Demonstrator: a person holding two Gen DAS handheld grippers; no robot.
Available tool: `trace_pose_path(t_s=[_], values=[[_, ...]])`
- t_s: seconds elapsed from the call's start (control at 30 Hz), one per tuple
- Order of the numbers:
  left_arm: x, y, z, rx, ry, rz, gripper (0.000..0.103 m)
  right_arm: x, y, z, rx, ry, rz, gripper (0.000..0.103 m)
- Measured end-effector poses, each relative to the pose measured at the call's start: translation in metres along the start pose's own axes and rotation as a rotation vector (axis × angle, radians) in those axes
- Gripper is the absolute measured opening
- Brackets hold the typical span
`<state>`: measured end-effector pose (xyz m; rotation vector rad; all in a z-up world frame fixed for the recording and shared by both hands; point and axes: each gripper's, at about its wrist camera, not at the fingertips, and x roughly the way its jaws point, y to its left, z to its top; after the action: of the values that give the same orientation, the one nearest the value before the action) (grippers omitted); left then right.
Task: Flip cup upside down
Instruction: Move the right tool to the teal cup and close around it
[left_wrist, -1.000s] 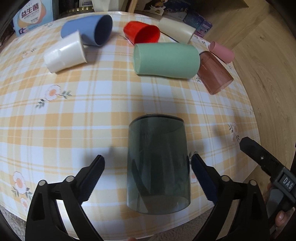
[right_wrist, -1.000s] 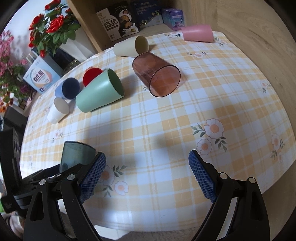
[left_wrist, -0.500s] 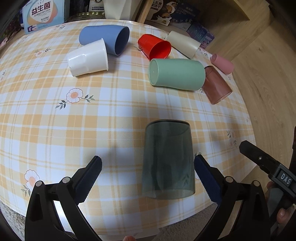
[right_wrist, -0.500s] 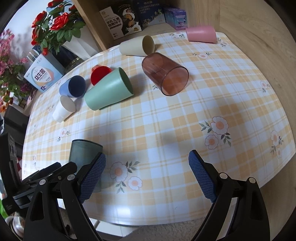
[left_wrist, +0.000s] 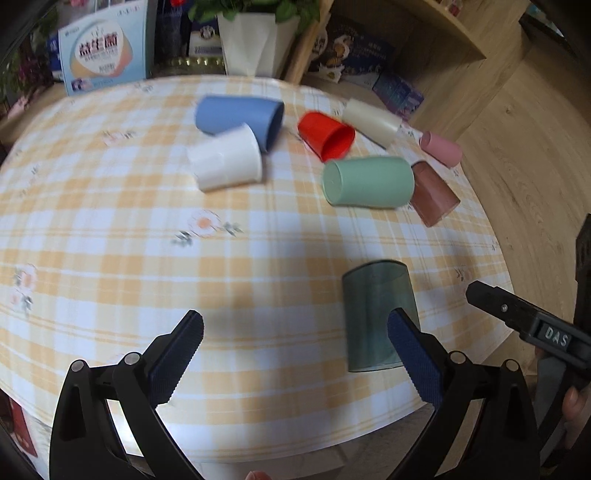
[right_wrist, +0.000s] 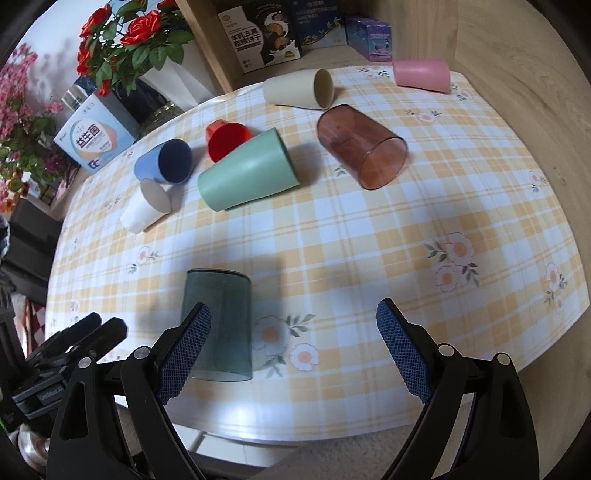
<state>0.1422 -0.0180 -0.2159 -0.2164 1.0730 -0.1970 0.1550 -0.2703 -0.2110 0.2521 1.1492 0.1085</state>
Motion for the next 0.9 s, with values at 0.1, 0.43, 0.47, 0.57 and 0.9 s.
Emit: trace_pose_path(t_s=[0.1,0.43,0.47,0.57,0.9], values=[[-0.022,0.014,0.006,0.012,-0.072,0.023,0.097,0.002,0.013,0.004,-0.035,0.009,0.002,0.088],[-0.061,0.06,0.01,-0.011,-0.216,0.099,0.097,0.019,0.051,0.017,-0.16,0.054,-0.019,0.088],[-0.064,0.065,0.009,-0.018,-0.228,0.109,0.097,0.022,0.051,0.019,-0.157,0.064,-0.015,0.088],[-0.07,0.083,0.007,-0.036,-0.262,0.149,0.097,0.034,0.05,0.025,-0.129,0.113,0.016,0.088],[-0.071,0.106,0.004,-0.088,-0.275,0.157,0.097,0.074,0.052,0.033,-0.041,0.238,0.084,0.087]])
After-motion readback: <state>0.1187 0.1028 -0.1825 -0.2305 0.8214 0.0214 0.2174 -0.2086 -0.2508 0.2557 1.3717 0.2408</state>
